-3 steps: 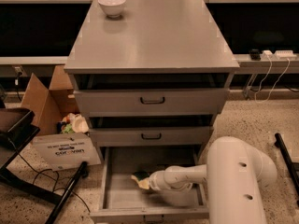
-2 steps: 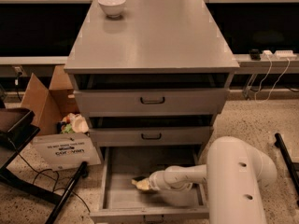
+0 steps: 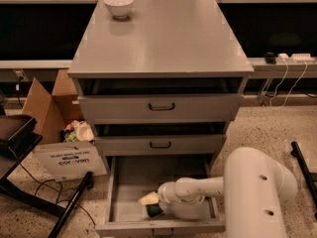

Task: Place sponge into bottom drawer

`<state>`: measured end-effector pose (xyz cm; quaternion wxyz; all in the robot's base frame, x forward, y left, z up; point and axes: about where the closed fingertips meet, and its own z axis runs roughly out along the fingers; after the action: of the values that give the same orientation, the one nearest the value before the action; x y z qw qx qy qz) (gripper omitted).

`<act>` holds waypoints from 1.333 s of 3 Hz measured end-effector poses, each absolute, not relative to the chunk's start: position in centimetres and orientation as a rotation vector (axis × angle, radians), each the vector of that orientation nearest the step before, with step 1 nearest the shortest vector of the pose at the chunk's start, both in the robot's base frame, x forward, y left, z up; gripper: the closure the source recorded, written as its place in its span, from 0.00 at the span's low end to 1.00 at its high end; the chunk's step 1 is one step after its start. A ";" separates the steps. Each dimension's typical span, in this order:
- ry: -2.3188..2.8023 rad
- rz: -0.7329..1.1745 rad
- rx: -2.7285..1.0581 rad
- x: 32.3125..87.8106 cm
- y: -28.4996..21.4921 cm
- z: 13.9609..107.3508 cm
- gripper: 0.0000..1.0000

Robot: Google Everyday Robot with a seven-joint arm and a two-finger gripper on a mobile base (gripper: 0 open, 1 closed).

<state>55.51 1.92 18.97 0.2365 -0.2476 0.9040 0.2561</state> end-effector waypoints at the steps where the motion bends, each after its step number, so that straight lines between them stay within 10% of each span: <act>1: 2.405 0.746 -0.807 52.4 0.9 22.2 0.00; 4: 2.578 0.548 -0.980 39.4 -13.4 33.7 0.00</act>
Offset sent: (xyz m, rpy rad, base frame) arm -0.1551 -0.1324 0.1273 -0.1544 -0.0393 0.2989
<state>39.35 -13.43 33.70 0.1638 -0.3439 0.9044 0.1922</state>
